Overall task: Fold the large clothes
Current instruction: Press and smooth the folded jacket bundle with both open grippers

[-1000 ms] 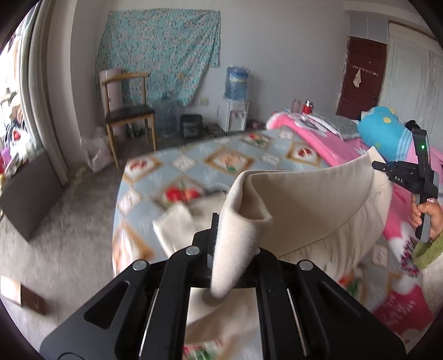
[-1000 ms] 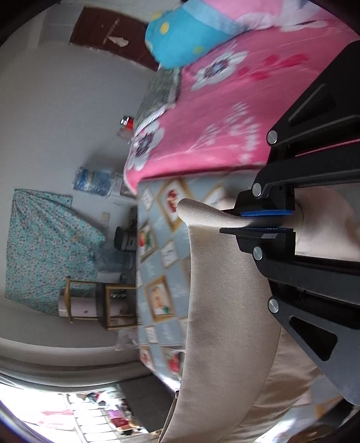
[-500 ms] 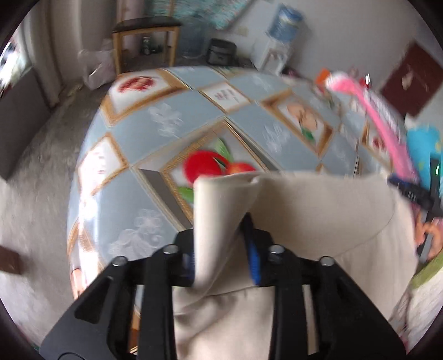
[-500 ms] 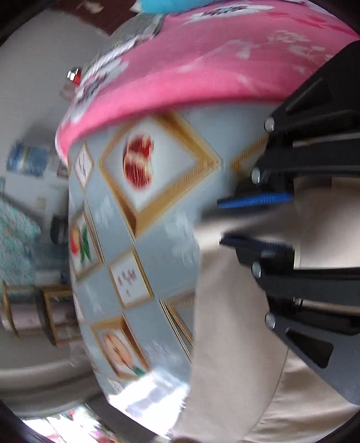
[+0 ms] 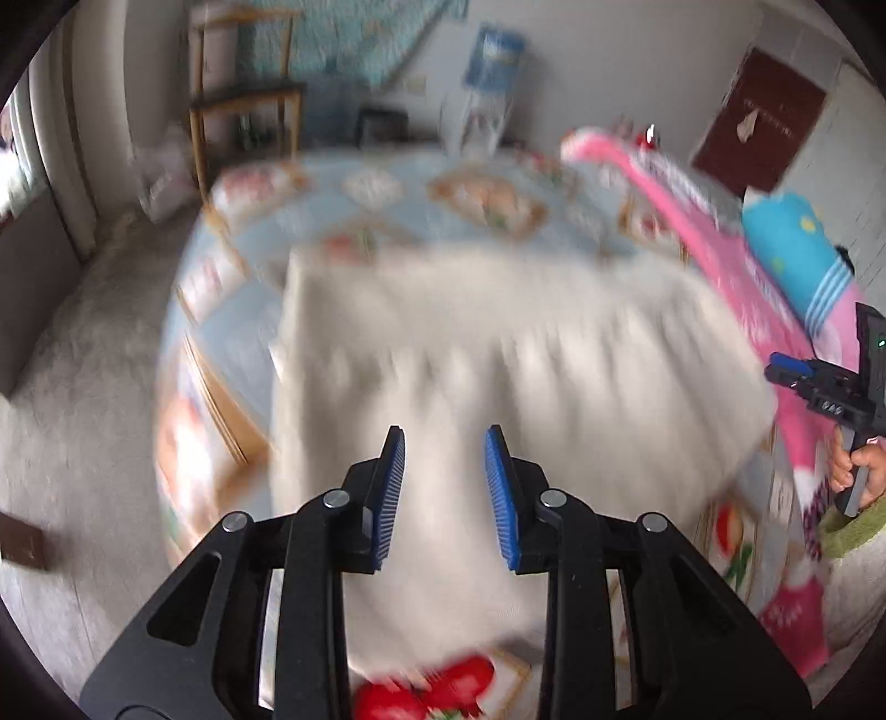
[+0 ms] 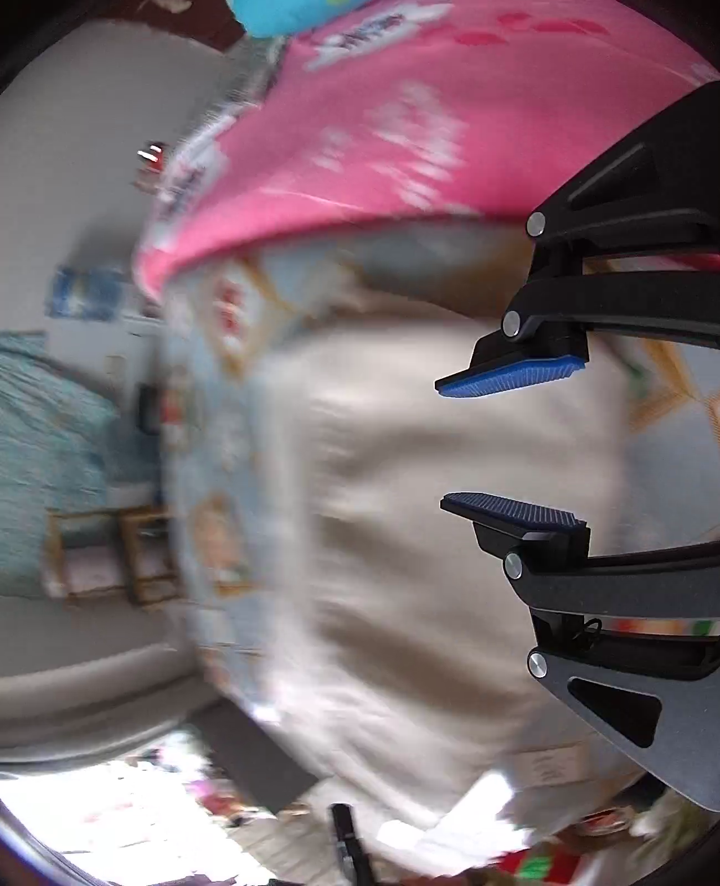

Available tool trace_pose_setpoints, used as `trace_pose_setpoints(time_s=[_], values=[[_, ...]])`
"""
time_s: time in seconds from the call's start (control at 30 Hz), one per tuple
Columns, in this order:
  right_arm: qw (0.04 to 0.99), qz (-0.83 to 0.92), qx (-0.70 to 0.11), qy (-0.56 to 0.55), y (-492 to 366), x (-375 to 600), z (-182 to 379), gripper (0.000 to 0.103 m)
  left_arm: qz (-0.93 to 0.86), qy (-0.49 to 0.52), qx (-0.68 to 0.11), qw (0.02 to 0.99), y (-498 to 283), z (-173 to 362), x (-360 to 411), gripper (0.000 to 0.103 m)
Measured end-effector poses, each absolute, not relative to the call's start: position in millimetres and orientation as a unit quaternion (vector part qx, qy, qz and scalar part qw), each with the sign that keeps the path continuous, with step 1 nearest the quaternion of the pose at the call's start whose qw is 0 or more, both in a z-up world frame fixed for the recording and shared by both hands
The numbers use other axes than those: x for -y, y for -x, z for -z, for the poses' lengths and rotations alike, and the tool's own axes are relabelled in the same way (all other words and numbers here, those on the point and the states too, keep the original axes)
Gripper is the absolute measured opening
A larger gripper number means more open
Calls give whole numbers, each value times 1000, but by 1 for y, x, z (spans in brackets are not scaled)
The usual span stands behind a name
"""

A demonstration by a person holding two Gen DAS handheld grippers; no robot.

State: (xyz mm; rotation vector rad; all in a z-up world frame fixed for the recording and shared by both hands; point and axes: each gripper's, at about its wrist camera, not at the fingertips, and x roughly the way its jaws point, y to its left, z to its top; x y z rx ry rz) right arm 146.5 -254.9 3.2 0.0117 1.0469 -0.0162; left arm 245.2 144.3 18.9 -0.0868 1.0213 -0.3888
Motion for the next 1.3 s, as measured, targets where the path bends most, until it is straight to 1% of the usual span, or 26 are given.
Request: trace_pose_setpoints(time_s=[0.03, 0.1, 0.13, 0.17, 0.23, 0.3, 0.37, 0.47, 0.5, 0.57, 0.63, 0.67, 0.73, 0.77, 0.87, 0.97, 1.0, 1.03, 1.07, 1.13, 1.2, 1.23, 1.27, 1.3], values=[[857, 15, -515, -18, -142, 261, 17, 35, 171, 41, -501, 847, -243, -4, -146, 29], [862, 13, -505, -51, -140, 269, 16, 35, 150, 46, -508, 847, -238, 12, -157, 29], [859, 22, -509, -52, -141, 269, 11, 35, 143, 47, -501, 852, -235, 9, -162, 29], [860, 40, -508, -33, -141, 263, 0, 35, 132, 39, -498, 856, -233, 5, -163, 27], [865, 50, -499, -2, -138, 248, -16, 35, 129, 26, -478, 869, -224, -11, -166, 27], [878, 28, -478, -15, -136, 228, -34, 35, 144, 23, -456, 878, -213, -26, -161, 27], [890, -18, -455, -32, -137, 195, -43, 35, 179, 25, -440, 880, -207, -37, -141, 28], [895, -62, -442, -3, -146, 138, -30, 35, 239, 17, -437, 867, -202, -37, -95, 33], [893, -73, -444, 2, -149, 121, -21, 35, 251, 6, -438, 863, -198, -34, -80, 33], [880, -92, -466, 5, -156, 98, 5, 35, 262, -19, -435, 861, -194, -19, -52, 34], [875, -75, -477, 35, -164, 82, 23, 35, 240, -58, -452, 857, -194, 8, -35, 35], [877, -74, -473, 40, -161, 80, 21, 35, 237, -58, -446, 861, -191, 10, -34, 35], [876, -72, -475, 32, -161, 84, 11, 35, 239, -52, -446, 861, -188, 3, -35, 35], [883, -63, -464, 33, -158, 89, 1, 35, 240, -51, -442, 863, -186, -3, -38, 35], [896, 19, -442, 43, -153, 123, -16, 35, 222, -27, -431, 874, -183, -15, -62, 35], [886, 118, -448, -1, -149, 178, -9, 35, 169, 7, -448, 878, -187, -5, -98, 33], [877, 143, -458, -1, -149, 189, 0, 35, 161, 25, -459, 874, -191, 2, -109, 37], [866, 148, -477, -2, -153, 198, 14, 38, 171, 54, -461, 869, -193, 7, -119, 37], [871, 138, -471, -13, -152, 204, 19, 38, 173, 70, -458, 869, -194, 7, -124, 37], [868, 133, -477, -22, -149, 206, 8, 38, 168, 81, -461, 868, -194, 2, -127, 35], [874, 143, -464, -28, -139, 207, -7, 39, 165, 78, -454, 872, -185, -7, -130, 36], [879, 144, -454, -31, -132, 207, -16, 41, 162, 79, -447, 876, -180, -11, -134, 38], [880, 144, -451, -39, -129, 208, -15, 50, 157, 79, -444, 878, -175, -12, -136, 45], [879, 144, -452, -52, -125, 210, -14, 55, 147, 77, -447, 879, -173, -10, -139, 51]])
